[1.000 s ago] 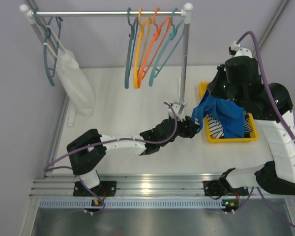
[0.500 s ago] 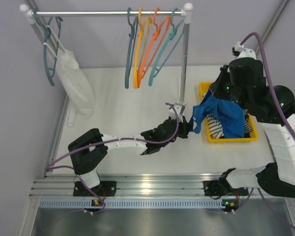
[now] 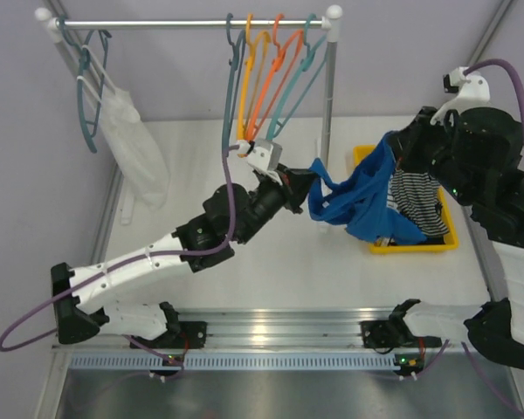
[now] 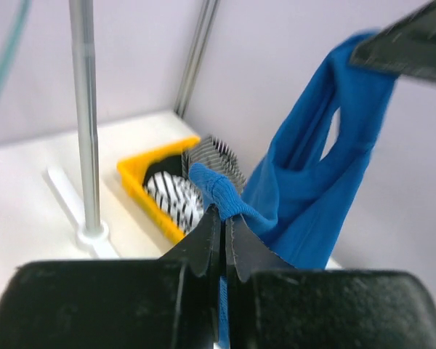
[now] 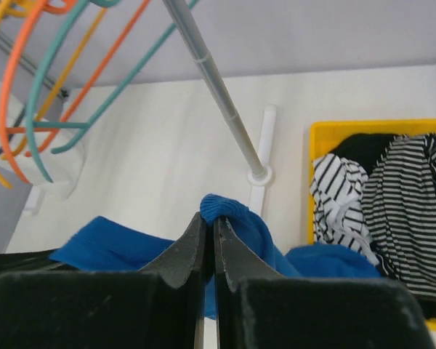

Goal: Place the tank top on the hanger

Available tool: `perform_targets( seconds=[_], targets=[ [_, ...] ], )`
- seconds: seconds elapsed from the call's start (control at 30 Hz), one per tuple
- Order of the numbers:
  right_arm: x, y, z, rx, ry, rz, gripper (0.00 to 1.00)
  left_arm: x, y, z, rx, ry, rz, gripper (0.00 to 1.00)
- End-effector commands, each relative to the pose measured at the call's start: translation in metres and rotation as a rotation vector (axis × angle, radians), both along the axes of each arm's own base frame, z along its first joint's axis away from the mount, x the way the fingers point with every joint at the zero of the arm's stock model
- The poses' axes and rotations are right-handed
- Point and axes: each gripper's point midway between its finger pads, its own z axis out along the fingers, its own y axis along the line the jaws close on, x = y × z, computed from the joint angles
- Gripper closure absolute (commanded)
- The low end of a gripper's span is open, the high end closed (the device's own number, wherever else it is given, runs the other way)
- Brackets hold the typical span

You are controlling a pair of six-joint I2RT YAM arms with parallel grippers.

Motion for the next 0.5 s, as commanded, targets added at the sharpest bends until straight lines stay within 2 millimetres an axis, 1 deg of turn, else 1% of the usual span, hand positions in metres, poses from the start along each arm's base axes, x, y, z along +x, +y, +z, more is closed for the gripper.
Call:
perform_targets(
  seconds=[0.0, 0.03, 0.07, 0.13, 0.17, 0.2, 0.23, 0.27, 0.33, 0.37, 0.47],
  targets=[
    [-0.009, 0.010, 0.073, 0.085, -0.254, 0.109, 1.00, -0.010, 0.029, 0.074, -0.005, -0.139, 0.020, 1.00],
    [-0.011, 0.012, 0.084, 0.090, -0.286, 0.128, 1.00, -0.010, 0.033, 0.086, -0.010, -0.156, 0.024, 1.00],
    [-0.012, 0.013, 0.094, 0.104, -0.317, 0.137, 1.00, -0.014, 0.041, 0.108, -0.011, -0.186, 0.026, 1.00],
    [-0.016, 0.016, 0.110, 0.119, -0.364, 0.166, 1.00, -0.018, 0.048, 0.130, -0.021, -0.216, 0.023, 1.00],
    [-0.017, 0.017, 0.121, 0.138, -0.399, 0.172, 1.00, -0.018, 0.050, 0.136, -0.006, -0.231, 0.027, 1.00],
    [-0.018, 0.018, 0.127, 0.151, -0.422, 0.180, 1.00, -0.022, 0.058, 0.157, -0.028, -0.251, 0.033, 1.00],
    [-0.021, 0.018, 0.134, 0.161, -0.446, 0.194, 1.00, -0.022, 0.062, 0.167, -0.033, -0.263, 0.040, 1.00],
    [-0.023, 0.018, 0.143, 0.180, -0.479, 0.194, 1.00, -0.025, 0.069, 0.187, -0.056, -0.289, 0.050, 1.00],
    [-0.024, 0.019, 0.150, 0.196, -0.502, 0.202, 1.00, -0.024, 0.070, 0.193, -0.032, -0.289, 0.055, 1.00],
    [-0.026, 0.019, 0.154, 0.202, -0.512, 0.206, 1.00, -0.026, 0.077, 0.205, -0.045, -0.303, 0.063, 1.00],
    [-0.023, 0.023, 0.152, 0.202, -0.508, 0.215, 1.00, -0.028, 0.083, 0.212, -0.046, -0.307, 0.069, 1.00]
  ],
)
